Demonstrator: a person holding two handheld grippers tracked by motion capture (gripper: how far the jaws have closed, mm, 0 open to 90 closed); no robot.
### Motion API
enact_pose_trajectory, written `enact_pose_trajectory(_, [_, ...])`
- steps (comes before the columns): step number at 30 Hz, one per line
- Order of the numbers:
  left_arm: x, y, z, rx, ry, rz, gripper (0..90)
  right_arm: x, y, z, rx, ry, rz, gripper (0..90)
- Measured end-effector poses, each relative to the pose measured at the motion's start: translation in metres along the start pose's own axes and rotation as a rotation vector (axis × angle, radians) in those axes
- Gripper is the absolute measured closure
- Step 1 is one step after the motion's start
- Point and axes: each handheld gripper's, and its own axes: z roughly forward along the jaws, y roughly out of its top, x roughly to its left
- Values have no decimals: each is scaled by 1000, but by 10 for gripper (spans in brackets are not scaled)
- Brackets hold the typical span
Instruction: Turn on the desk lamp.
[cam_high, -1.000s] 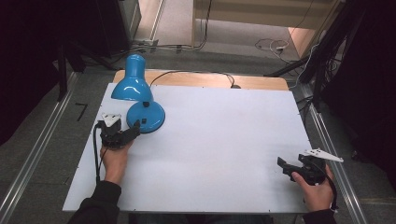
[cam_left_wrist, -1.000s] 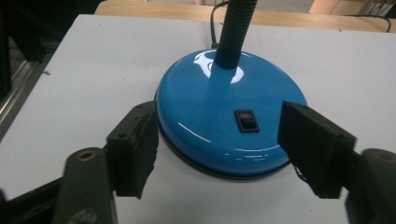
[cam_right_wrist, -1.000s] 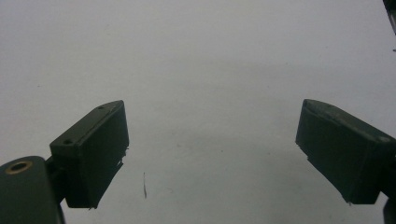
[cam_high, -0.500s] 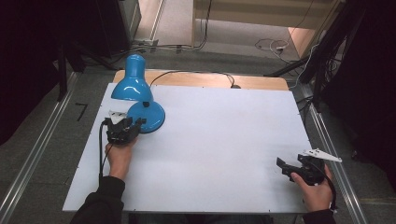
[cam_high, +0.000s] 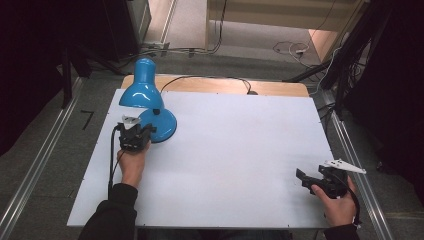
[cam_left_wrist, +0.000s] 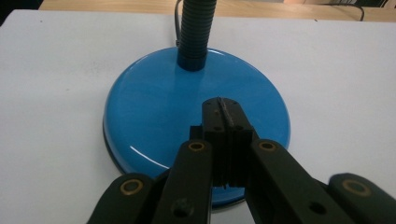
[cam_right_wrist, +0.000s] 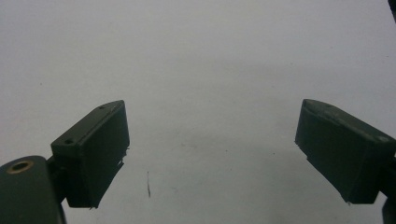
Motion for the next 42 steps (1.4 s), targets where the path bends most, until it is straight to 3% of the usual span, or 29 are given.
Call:
enact_pose_trajectory(18, [-1,-2,10,17,7,0,897,-1,0,-1,-1,0,4,84])
enact_pose_trajectory(42, [-1,-4,10,19,6,7,897,-1,-1,-2,-5,-3,6,104])
